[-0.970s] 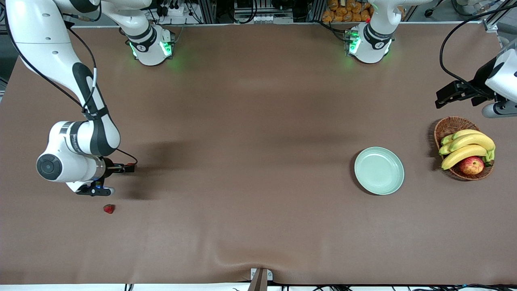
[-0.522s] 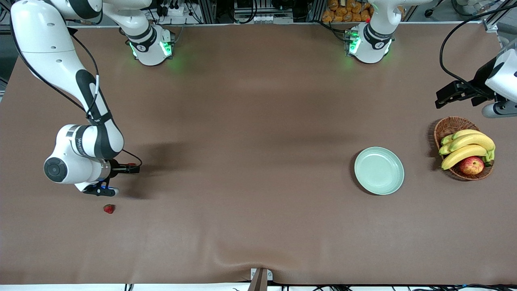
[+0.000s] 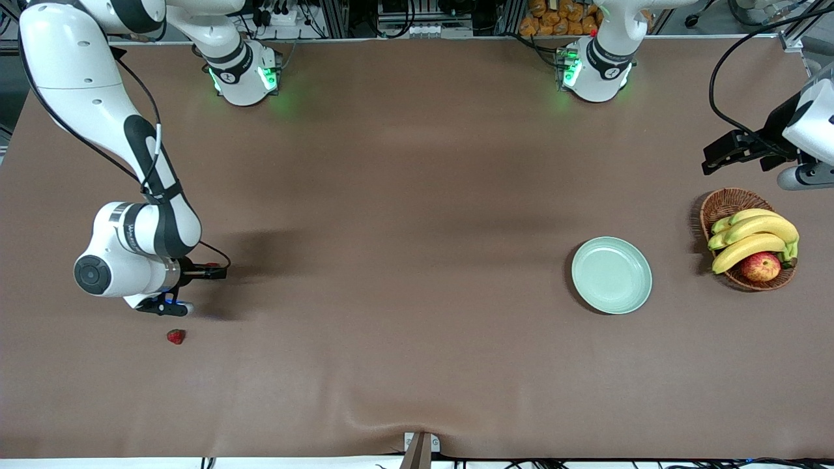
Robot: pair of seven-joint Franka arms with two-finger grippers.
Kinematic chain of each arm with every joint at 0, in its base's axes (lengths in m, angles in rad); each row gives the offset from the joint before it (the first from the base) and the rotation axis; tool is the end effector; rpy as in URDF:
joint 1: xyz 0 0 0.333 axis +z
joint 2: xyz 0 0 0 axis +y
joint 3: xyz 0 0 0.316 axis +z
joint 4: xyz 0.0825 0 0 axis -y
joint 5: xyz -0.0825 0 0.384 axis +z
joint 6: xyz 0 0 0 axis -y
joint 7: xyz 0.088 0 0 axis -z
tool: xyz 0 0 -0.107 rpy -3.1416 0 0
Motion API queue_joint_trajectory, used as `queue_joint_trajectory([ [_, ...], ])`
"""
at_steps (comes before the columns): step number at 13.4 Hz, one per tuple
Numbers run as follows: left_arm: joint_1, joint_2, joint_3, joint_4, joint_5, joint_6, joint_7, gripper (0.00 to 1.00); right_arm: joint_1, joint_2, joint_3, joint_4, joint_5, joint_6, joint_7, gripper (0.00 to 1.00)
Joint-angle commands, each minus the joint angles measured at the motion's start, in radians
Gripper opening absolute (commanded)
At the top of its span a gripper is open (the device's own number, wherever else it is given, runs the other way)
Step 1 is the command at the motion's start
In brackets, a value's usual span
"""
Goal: Collect all strawberries into plate
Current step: 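Close the right gripper around the red strawberry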
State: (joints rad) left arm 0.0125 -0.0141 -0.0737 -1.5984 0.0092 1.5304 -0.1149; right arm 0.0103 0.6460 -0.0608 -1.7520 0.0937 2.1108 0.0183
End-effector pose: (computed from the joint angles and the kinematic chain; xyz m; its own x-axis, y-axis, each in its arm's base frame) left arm 0.5443 -0.0326 0.6158 0.9972 0.0542 -0.0524 0.0534 -0.9984 -0.0163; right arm 0.6306 -0.0253 0.1820 0.9526 -0.1132 -0.2824 -0.1244 -0.9920 -0.0218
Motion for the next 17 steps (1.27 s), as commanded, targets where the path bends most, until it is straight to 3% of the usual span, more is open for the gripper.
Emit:
queue_joint_trajectory([
  [1,-0.002,0.000,0.002,0.006,-0.002,0.001,0.014,1.00,-0.001,0.003,0.001,-0.004,0.012,0.012,0.009,0.74],
  [7,-0.002,0.002,0.002,0.003,-0.003,0.001,0.015,1.00,-0.004,0.014,0.001,-0.004,0.012,0.029,0.009,0.64],
  [8,-0.002,0.002,0.002,0.003,-0.002,0.001,0.015,1.00,-0.004,0.014,0.001,-0.004,0.012,0.028,0.009,0.58],
  [11,-0.002,0.002,0.002,0.005,-0.002,0.002,0.015,1.00,-0.001,0.012,0.001,-0.004,0.012,0.015,0.009,0.16],
  [12,-0.002,0.006,0.002,0.003,-0.002,0.002,0.015,1.00,-0.003,0.011,0.001,-0.004,0.012,0.011,0.008,0.08],
  [17,0.000,0.005,0.002,0.008,-0.003,0.001,0.015,1.00,0.040,-0.078,0.003,0.002,0.012,-0.090,-0.004,0.05],
])
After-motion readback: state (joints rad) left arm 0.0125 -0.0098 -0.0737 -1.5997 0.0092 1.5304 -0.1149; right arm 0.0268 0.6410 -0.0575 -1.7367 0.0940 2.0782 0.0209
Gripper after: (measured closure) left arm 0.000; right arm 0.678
